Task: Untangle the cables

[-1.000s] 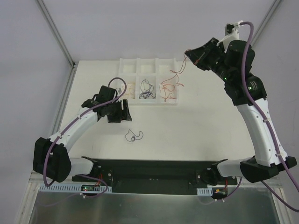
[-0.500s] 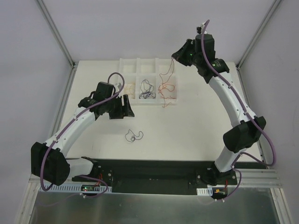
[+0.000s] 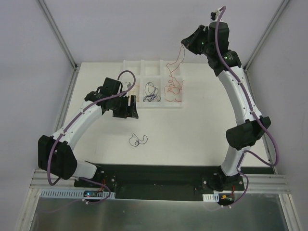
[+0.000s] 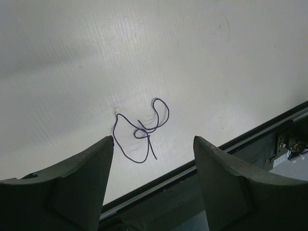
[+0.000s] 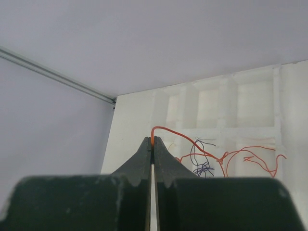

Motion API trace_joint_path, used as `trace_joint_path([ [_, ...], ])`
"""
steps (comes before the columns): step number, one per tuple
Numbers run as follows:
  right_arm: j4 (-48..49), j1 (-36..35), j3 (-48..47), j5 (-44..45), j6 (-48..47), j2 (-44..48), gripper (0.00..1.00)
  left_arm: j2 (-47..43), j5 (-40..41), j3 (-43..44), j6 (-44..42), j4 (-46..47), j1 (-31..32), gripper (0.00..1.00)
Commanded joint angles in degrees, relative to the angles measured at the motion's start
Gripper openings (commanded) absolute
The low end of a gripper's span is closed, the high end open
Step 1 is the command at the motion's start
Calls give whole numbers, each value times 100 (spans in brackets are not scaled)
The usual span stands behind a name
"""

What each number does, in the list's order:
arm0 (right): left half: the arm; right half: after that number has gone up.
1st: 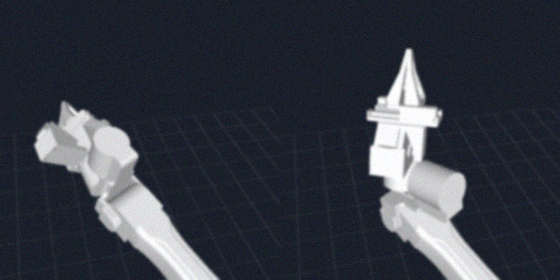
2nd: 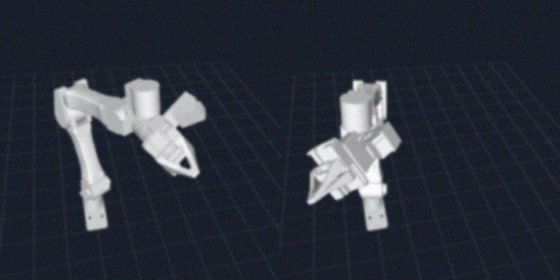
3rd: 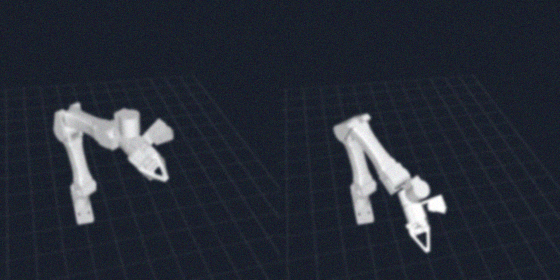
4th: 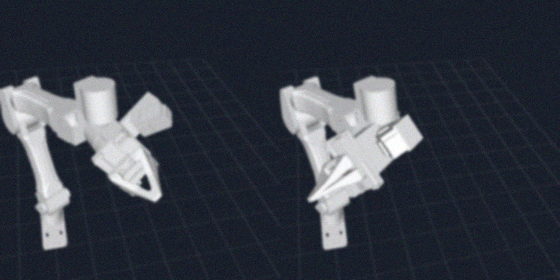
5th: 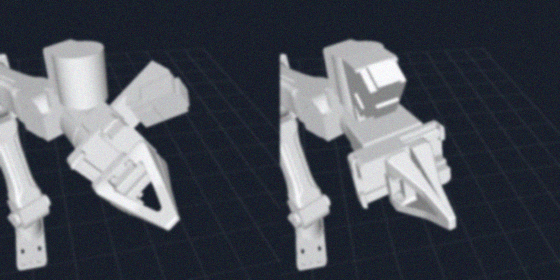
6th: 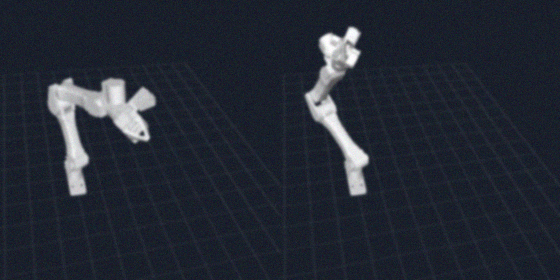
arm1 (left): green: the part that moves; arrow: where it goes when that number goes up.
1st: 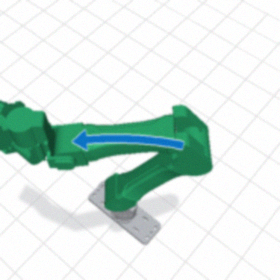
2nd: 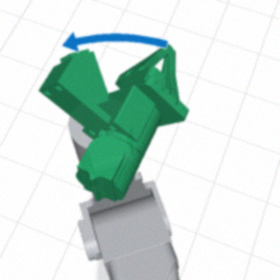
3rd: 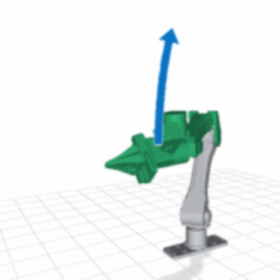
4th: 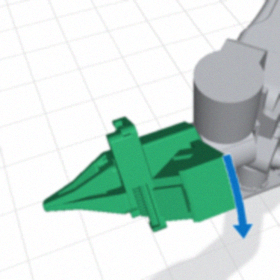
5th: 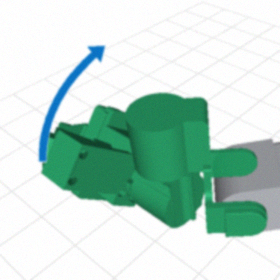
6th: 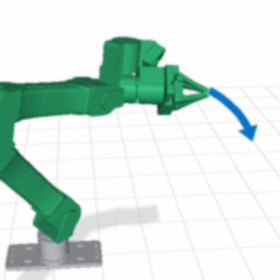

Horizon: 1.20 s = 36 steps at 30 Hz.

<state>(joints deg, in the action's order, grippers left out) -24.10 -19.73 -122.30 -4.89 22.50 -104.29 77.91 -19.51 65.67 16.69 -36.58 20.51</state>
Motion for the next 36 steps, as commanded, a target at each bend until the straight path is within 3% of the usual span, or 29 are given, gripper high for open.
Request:
trace_joint_path([
  [1, 142, 21, -373, -188, 149, -521, 0, 294, -89, 455, -508, -218, 31, 66],
  [19, -183, 241, 461, -232, -580, -1330, 0, 471, 281, 632, -860, -447, 58, 68],
  [23, -165, 233, 681, -469, -397, -1611, 0, 321, 298, 491, -904, -447, 58, 69],
  [29, -525, 110, 200, -1058, 35, -2419, 0, 506, 106, 649, -817, -456, 58, 69],
  [36, -693, -49, -189, -585, 9, -3009, 0, 269, -52, 395, -536, -456, 58, 69],
])
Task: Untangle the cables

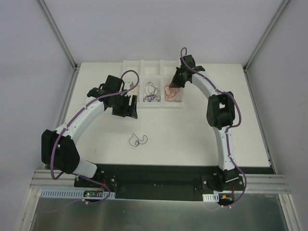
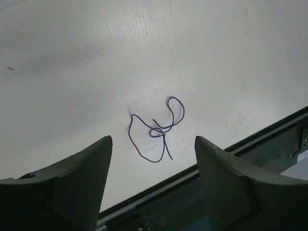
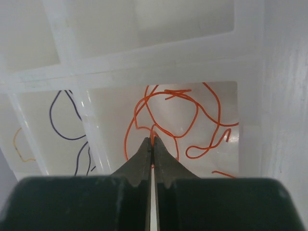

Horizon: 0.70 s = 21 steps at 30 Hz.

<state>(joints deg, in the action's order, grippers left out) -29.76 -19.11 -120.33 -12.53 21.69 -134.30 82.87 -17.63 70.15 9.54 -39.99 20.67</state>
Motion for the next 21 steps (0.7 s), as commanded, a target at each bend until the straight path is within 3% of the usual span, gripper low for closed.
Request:
trace_joint_path([
  [1, -135, -110, -386, 260, 63, -52, 0, -297, -328, -124, 241, -123, 43, 69],
  [6, -713, -84, -745, 506, -103, -298, 5, -447, -399, -362, 496, -115, 43, 69],
  [15, -1444, -84, -746, 24, -341, 430, 55, -491, -373, -484, 1084, -10, 43, 71],
  [21, -2209, -84, -440, 198, -789, 1071, 69, -536, -127, -977, 1427, 88, 43, 72],
])
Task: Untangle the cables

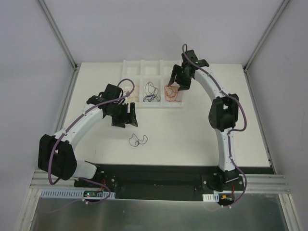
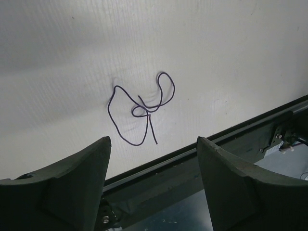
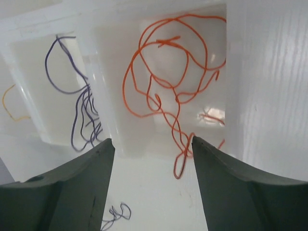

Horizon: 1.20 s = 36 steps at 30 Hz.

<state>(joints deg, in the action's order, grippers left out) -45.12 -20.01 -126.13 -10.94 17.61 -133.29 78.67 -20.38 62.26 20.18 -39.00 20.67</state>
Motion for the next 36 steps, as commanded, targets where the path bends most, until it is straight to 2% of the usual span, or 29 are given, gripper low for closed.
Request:
trace_joint_path([
  [1, -725, 6, 263, 74, -476, 1094, 73, -55, 140, -188, 398, -11, 43, 72],
  [2, -761, 6, 377, 66, -564, 1191, 76, 16, 96, -179, 442, -11, 43, 71],
  [6, -1218, 6, 439, 39, -855, 1393, 77, 61, 69, -196, 705, 164, 43, 71],
  [9, -1227, -3, 939, -31, -978, 1797, 76, -71, 288, -442, 1021, 332, 43, 71],
  [14, -709, -204, 2300, -303, -1479, 2702, 76, -72, 254, -785, 1198, 473, 43, 68],
  [19, -200, -433, 3470, -786, -1523, 3247, 74, 43, 193, -1022, 1216, 622, 43, 64],
  [25, 239, -1215, 4779, -822, -1725, 3994, 73, 446, 35, -1260, 1172, 771, 43, 68],
  [29, 724, -1654, 5492, -840, -1647, 4381, 73, 912, -238, -1164, 1014, 841, 43, 64],
  [31, 812, -1751, 5633, -918, -1550, 4435, 73, 1123, -431, -1102, 987, 938, 52, 58],
  [33, 917, -1822, 5722, -928, -1471, 4461, 73, 1351, -615, -1067, 970, 1052, 95, 46],
  [36, 935, -1857, 5766, -928, -1400, 4435, 73, 1493, -827, -1040, 944, 1140, 236, 14],
])
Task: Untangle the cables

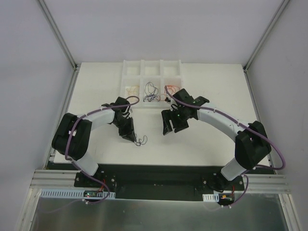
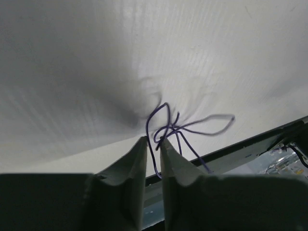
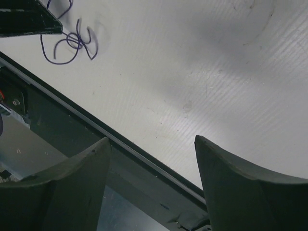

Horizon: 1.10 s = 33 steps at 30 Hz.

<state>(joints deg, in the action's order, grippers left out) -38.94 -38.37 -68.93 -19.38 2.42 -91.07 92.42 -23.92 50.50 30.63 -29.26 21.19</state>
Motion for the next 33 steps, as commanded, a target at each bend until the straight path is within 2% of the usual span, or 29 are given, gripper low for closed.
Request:
trace_joint_path([
  [1, 264, -30, 20, -23, 128, 230, 72, 83, -499, 153, -110, 183, 236, 7],
  [2, 220, -21, 11, 56, 136, 273, 72, 5, -508, 197, -136, 209, 289, 1],
  [3, 194, -21, 19, 161, 128, 317, 72, -109, -482, 267, -180, 227, 350, 0],
  [7, 158, 75, 63, 627, 119, 624, 72, -680, -350, 653, -277, 236, 412, 0],
  [12, 255, 452, 81, 681, 373, 1037, 72, -1410, 167, 1014, -268, 490, 404, 0],
  [16, 282, 813, -15, 716, 576, 1477, 72, -1526, 519, 1417, -102, 982, 368, 0],
  [20, 194, 1147, -156, 848, 663, 1907, 72, -807, 1169, 2277, 153, 1141, 263, 0],
  [26, -254, 1464, -192, 962, 761, 2523, 72, 758, 1109, 4166, 496, 1080, 8, 0],
  [32, -773, 1622, -95, 1252, 673, 3155, 72, 1953, 1031, 5109, 795, 992, -159, 0],
  [33, -825, 1648, -86, 1278, 629, 3261, 72, 2138, 926, 5267, 813, 992, -168, 3],
])
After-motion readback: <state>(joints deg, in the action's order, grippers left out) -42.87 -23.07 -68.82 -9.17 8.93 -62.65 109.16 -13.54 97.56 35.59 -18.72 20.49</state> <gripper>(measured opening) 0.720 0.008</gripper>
